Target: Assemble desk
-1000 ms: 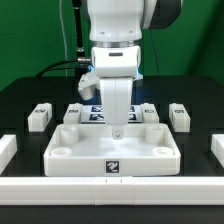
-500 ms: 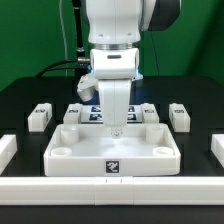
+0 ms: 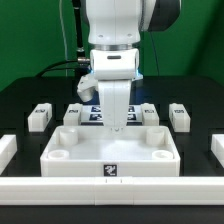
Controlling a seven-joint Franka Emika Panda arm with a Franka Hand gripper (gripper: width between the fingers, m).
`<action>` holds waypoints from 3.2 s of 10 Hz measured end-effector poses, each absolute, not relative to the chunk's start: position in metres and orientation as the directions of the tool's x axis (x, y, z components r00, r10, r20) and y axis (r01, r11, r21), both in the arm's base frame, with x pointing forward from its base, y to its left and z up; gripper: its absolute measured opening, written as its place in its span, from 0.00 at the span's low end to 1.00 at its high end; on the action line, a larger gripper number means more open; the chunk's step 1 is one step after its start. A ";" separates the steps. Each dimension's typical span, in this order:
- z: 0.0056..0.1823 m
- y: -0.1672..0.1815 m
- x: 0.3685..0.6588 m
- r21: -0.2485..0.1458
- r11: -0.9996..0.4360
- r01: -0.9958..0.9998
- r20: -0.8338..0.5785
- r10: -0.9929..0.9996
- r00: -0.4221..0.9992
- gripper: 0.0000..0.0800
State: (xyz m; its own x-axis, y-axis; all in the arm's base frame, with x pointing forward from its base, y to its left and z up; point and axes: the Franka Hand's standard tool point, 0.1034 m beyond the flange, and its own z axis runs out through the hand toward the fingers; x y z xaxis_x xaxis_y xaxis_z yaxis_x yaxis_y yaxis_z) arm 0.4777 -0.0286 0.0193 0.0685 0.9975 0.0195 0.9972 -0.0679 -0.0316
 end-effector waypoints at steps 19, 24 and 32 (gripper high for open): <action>0.018 0.033 0.523 -0.006 -0.057 0.998 0.065 0.996 0.057 0.42; 0.017 0.033 0.523 -0.008 -0.058 0.998 0.065 0.996 0.059 0.81; 0.053 0.057 0.509 -0.005 -0.451 0.893 0.049 0.892 0.450 0.81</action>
Offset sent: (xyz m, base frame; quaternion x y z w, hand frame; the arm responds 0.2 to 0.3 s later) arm 0.0000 0.0000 0.0000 0.0000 0.0000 0.0000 1.0000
